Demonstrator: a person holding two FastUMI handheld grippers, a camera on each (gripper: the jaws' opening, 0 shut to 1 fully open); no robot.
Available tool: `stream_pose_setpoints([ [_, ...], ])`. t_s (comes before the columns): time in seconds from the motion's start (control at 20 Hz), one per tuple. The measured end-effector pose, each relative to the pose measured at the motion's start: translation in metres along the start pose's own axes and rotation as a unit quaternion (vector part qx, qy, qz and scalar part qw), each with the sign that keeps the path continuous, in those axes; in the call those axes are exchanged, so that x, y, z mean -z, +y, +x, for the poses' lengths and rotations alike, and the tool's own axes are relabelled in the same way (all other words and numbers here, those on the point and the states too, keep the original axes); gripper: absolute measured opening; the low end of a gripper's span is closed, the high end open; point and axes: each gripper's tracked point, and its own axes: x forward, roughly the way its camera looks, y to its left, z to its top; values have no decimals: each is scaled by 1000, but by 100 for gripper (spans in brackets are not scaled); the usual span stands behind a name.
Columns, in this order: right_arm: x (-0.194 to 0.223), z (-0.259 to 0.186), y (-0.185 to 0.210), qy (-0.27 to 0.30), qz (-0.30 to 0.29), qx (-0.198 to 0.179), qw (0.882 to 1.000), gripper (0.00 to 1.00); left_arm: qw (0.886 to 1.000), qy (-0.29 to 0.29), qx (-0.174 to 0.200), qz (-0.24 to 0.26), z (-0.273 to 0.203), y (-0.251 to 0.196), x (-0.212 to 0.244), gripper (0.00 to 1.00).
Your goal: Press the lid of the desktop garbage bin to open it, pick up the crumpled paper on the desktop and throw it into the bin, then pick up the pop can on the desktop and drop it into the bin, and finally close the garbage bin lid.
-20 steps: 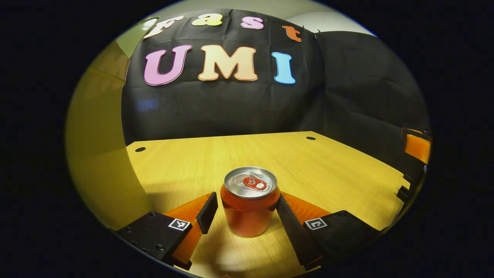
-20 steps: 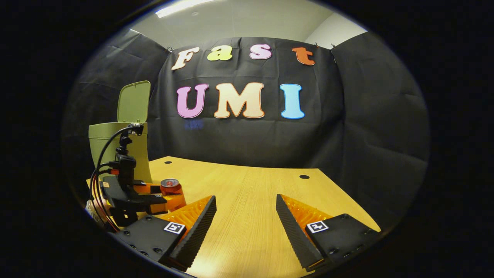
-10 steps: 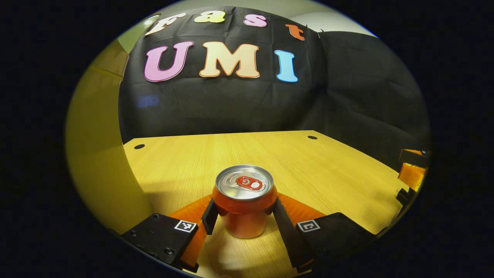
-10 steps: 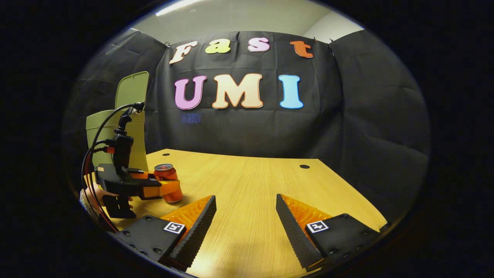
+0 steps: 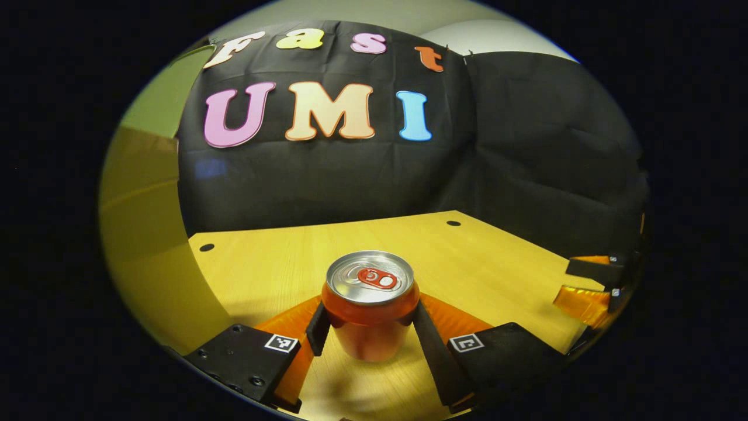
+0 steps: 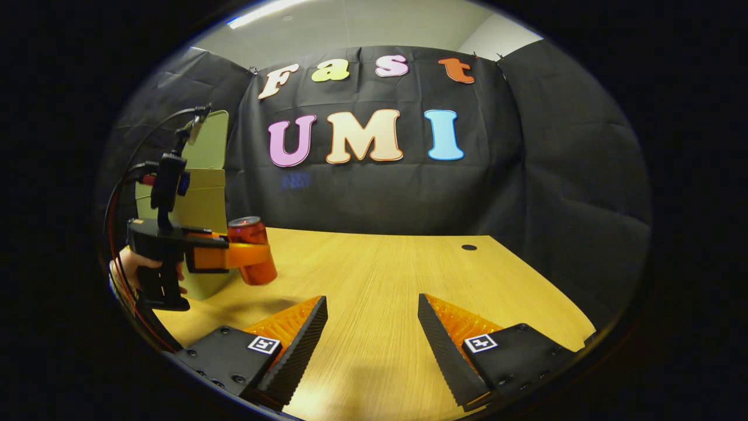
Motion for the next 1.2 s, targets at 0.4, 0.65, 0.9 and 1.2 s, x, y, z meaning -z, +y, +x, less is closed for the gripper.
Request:
stream_pose_setpoints([
  [0.4, -4, -3, 11, -6, 8, -51, 999, 98, 998, -45, 22, 29, -27, -16, -76, 79],
  [0.65, -2, -6, 10, -14, 7, -61, 998, 100, 997, -73, 20, 18, -38, -13, -124, 78],
  [0.9, 4, -3, 12, -7, 12, -76, 997, 98, 995, -86, -5, 53, -50, 7, -169, 78],
  [1.2, 11, 2, 18, 9, 14, -91, 996, 98, 995, -88, -30, 35, -76, 40, -200, 78],
])
